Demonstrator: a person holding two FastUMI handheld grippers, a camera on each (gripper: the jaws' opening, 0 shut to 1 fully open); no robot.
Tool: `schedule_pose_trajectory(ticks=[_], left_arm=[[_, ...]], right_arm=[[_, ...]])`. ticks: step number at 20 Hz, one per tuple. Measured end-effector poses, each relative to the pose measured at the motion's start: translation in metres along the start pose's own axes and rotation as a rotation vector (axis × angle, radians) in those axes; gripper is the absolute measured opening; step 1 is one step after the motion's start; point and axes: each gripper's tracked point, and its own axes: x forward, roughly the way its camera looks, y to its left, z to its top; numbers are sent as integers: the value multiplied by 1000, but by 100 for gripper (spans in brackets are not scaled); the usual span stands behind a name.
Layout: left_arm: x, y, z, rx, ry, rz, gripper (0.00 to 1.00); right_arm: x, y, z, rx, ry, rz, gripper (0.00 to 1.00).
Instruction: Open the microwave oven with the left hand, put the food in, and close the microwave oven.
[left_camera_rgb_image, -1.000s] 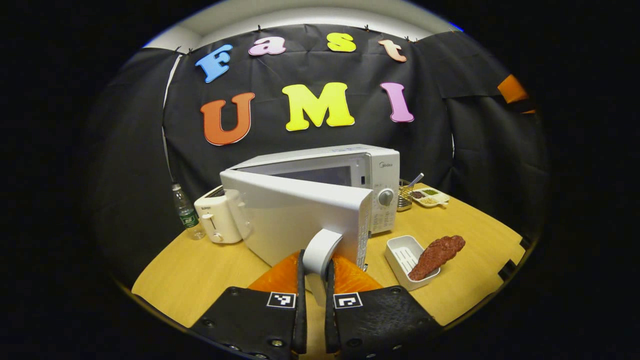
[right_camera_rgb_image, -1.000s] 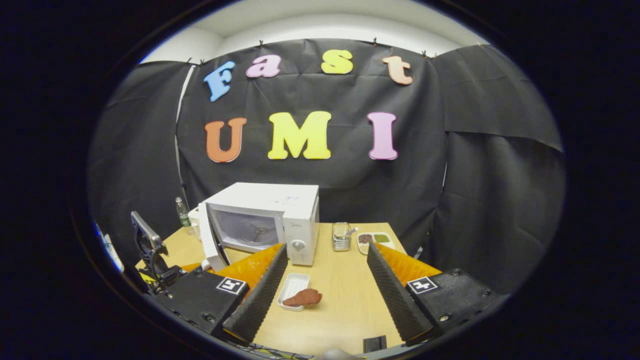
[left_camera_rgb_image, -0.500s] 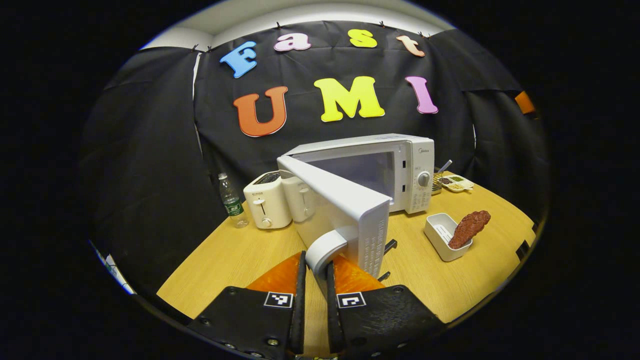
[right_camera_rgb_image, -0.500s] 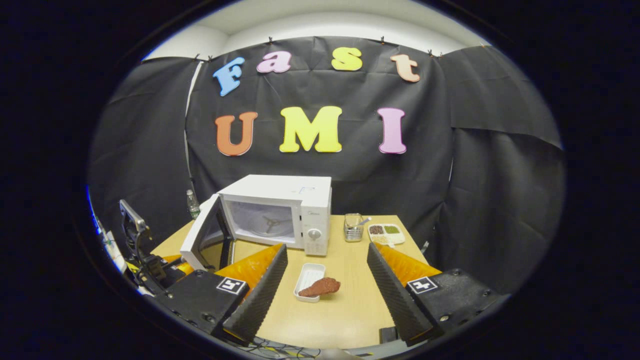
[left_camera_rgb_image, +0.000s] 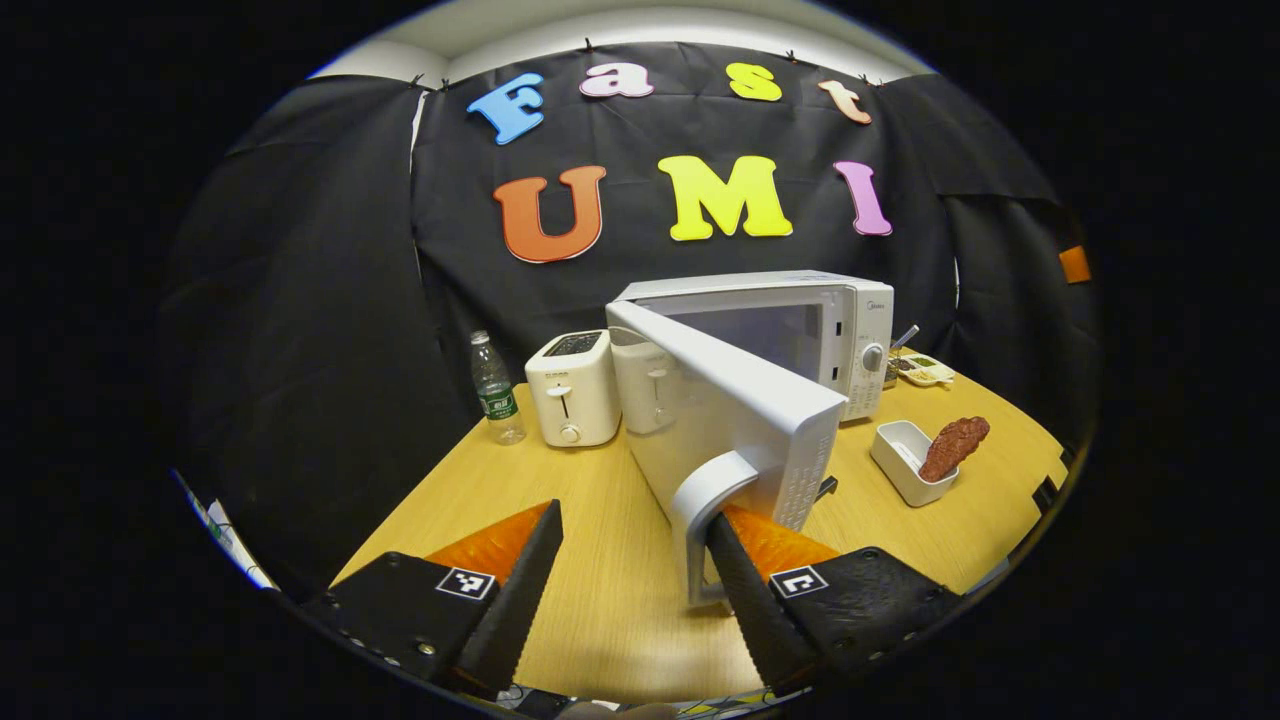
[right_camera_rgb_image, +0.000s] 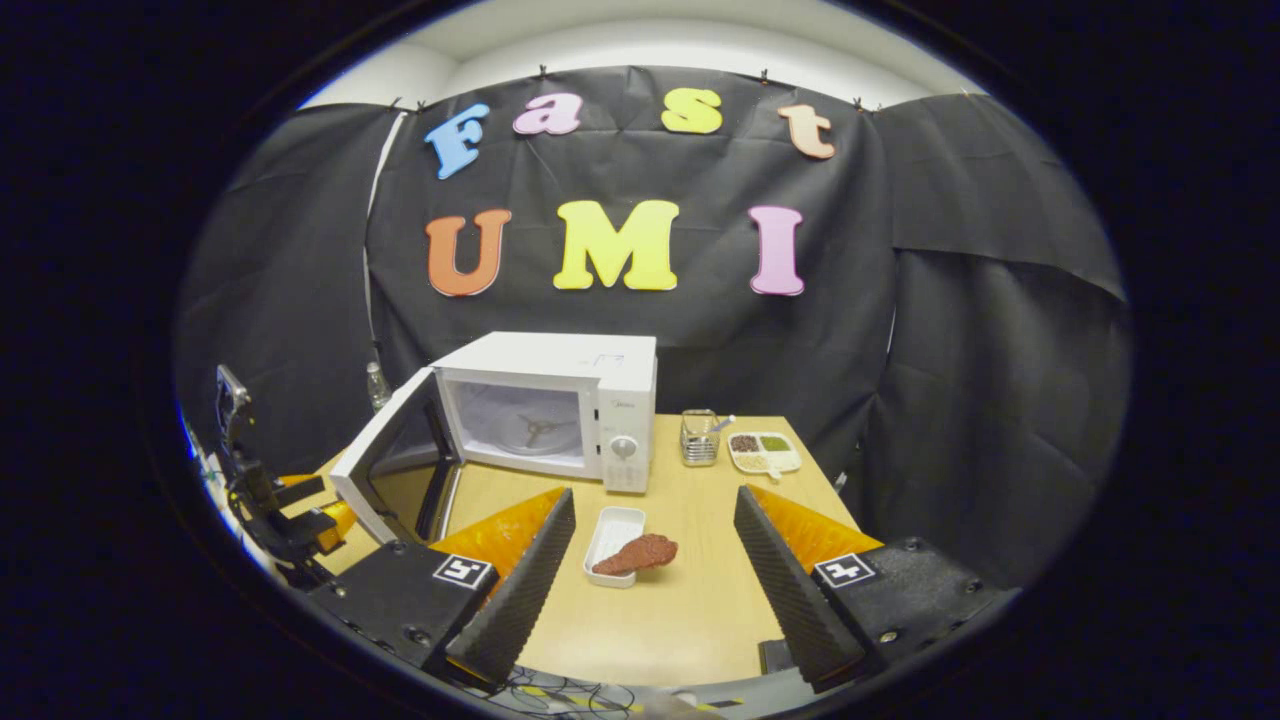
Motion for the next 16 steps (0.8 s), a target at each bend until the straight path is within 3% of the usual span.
schedule_pose_trajectory(ticks=[1, 2, 3, 4, 11, 12, 13, 16], left_arm=[[-3, 10, -2, 5, 4, 13, 85], [-5, 20, -4, 4, 6, 27, 79], [-8, 27, -5, -1, 14, 30, 90], [-11, 34, -8, 7, 16, 48, 92], [-47, 69, -15, 59, 18, 115, 93], [-53, 68, -16, 54, 17, 117, 93], [-57, 66, -14, 47, 20, 117, 93], [-69, 46, -8, 39, 24, 102, 92]], right_arm=[[3, -1, -7, -1, 10, 0, 100], [5, 0, -12, 2, 24, 3, 100], [9, 0, -19, 4, 33, 6, 100], [12, -1, -24, 7, 41, 5, 100], [56, 0, -69, 71, 116, 54, 100], [64, -1, -77, 87, 136, 66, 93], [74, -2, -85, 100, 155, 79, 100], [108, -1, -115, 225, 256, 139, 100]])
